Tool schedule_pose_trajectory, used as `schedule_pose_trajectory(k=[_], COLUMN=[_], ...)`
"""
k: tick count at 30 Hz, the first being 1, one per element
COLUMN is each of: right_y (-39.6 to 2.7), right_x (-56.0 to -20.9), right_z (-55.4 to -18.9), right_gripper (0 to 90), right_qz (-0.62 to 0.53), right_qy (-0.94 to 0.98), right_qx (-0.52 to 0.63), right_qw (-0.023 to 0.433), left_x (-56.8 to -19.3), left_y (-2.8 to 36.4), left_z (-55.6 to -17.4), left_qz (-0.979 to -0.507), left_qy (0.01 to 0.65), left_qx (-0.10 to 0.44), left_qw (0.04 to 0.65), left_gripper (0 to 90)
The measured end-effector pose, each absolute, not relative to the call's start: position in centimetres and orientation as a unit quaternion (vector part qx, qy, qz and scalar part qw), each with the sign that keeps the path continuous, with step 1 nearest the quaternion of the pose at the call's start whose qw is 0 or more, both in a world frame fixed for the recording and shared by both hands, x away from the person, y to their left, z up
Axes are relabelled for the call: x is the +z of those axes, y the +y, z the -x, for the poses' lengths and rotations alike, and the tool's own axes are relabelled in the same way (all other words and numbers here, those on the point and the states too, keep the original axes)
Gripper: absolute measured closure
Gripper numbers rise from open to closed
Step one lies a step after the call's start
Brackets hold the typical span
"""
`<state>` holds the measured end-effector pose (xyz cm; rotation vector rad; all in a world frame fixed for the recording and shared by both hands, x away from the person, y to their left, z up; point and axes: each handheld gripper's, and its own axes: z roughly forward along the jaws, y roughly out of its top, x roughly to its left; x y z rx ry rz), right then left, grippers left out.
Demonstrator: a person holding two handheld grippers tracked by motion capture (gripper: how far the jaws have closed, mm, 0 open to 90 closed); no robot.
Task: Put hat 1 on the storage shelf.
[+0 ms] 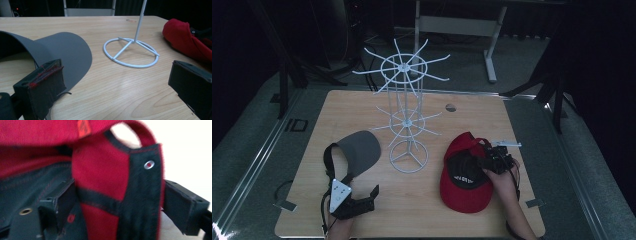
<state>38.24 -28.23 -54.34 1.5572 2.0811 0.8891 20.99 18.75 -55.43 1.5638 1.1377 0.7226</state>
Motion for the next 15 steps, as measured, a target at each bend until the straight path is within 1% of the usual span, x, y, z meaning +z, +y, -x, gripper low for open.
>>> schedule_pose_trajectory(k=[1,3,5,7,12,13,15], right_y=[-28.1,-27.9,-27.8,-27.7,-27.0,-26.9,-26.8], right_x=[-54.5,-54.8,-54.8,-54.7,-54.3,-54.3,-54.0], right_z=[-38.2,-38.1,-37.9,-37.9,-37.7,-37.7,-37.6], right_gripper=[19.1,28.9,40.7,53.1,78.4,81.4,82.8], right_qz=[-0.554,-0.548,-0.540,-0.532,-0.512,-0.513,-0.510], right_qy=[0.748,0.753,0.761,0.767,0.784,0.784,0.786], right_qx=[0.310,0.305,0.298,0.297,0.288,0.289,0.286], right_qw=[0.195,0.196,0.204,0.201,0.200,0.199,0.203], left_x=[-55.4,-55.4,-55.4,-55.5,-55.5,-55.5,-55.5], left_y=[18.7,18.7,18.7,18.7,18.6,18.6,18.7], left_z=[-21.0,-21.0,-21.0,-21.0,-21.0,-21.0,-21.0], left_qz=[-0.651,-0.652,-0.652,-0.653,-0.654,-0.654,-0.654], left_qy=[0.473,0.472,0.472,0.473,0.472,0.472,0.472], left_qx=[0.300,0.301,0.301,0.300,0.299,0.299,0.299], left_qw=[0.512,0.511,0.511,0.511,0.509,0.510,0.509], left_gripper=[0.5,0.5,0.5,0.5,0.5,0.6,0.5])
